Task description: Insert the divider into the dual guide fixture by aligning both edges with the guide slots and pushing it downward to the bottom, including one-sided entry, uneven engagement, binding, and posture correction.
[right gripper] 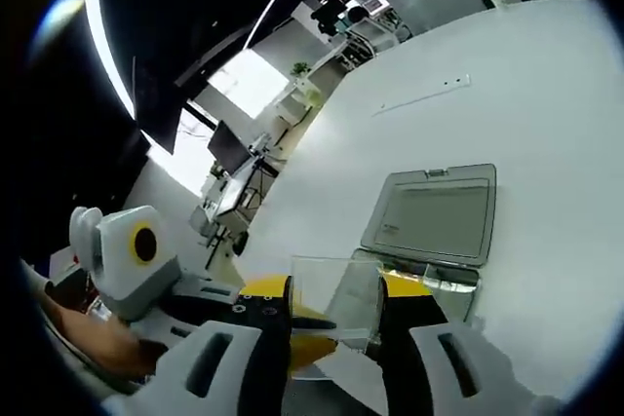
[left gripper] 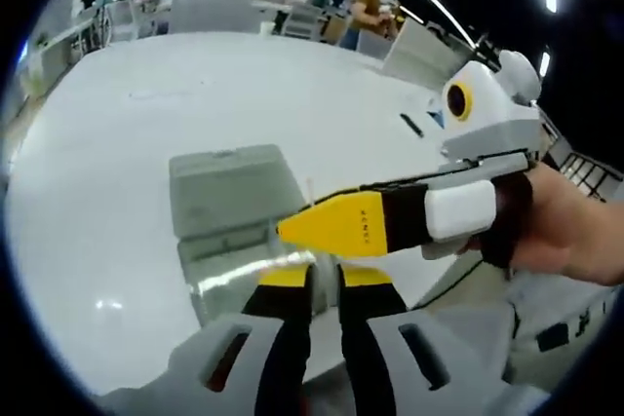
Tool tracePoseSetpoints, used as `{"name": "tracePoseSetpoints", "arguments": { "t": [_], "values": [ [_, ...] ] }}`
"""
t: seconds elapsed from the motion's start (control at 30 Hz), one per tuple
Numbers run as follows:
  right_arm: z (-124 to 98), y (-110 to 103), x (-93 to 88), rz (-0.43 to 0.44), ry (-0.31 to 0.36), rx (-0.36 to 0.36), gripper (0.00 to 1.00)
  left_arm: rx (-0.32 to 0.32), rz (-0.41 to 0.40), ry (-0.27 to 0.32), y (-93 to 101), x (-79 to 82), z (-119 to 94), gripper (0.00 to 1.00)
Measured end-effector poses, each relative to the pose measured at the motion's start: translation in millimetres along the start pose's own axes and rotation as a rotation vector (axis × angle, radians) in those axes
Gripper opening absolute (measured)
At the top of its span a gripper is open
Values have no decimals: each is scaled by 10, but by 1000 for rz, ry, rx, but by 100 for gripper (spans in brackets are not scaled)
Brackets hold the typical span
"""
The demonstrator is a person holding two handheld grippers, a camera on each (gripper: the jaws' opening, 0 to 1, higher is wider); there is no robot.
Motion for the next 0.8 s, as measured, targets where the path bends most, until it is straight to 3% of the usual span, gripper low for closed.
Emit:
{"name": "tracePoseSetpoints", "arguments": {
  "t": [0.4,0.8],
  "values": [
    [21,-44,-14,7,-9,-14,30,20,-14,-22,-35,-20,25,4],
    [39,-55,-5,10,-16,-30,30,1,-66,-29,-76,-12,25,3]
  ]
}}
Point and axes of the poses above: the point that each gripper's makers call its tool centre point, and the gripper's own axes: z roughly forward along the fingers, y roughly to its right, x roughly out of its top, the point moved 9 cm from there along -z, roughly backward along the fingers, and after that the axes turned 14 degrees about -z, right-handed, at the moved point
